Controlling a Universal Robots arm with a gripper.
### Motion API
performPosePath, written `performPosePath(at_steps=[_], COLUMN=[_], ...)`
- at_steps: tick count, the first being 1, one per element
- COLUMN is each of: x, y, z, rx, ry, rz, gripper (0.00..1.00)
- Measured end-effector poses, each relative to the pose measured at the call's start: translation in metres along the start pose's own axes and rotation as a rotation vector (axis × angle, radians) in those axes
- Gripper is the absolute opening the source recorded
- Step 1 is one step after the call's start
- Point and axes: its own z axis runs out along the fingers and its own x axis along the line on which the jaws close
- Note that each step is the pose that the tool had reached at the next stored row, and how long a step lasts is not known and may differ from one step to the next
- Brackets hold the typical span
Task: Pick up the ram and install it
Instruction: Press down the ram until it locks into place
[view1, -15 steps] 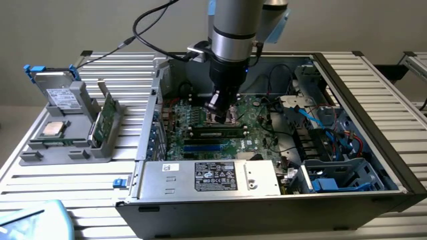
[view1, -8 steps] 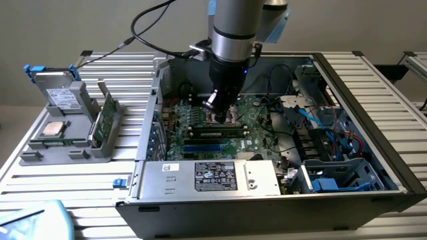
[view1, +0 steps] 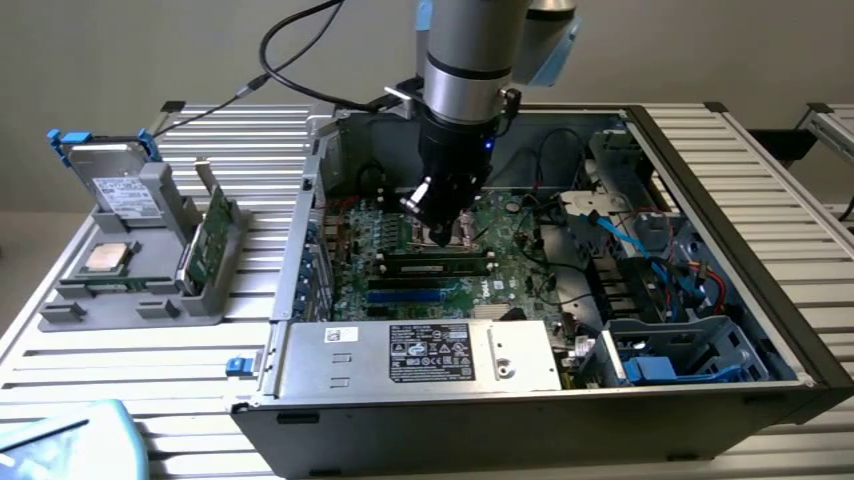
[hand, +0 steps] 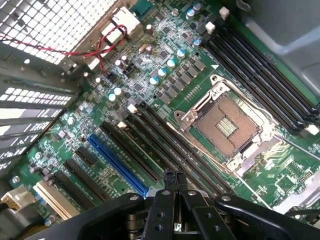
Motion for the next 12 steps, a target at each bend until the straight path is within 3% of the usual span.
performPosePath(at_steps=[7, 12], x=[0.0, 0.0001], y=[0.0, 0.0], z=[0.0, 0.0], rx=[-0.0043, -0.0037], ry=[-0.0023, -0.001], rz=[0.095, 0.156], gripper=[0.11, 0.11])
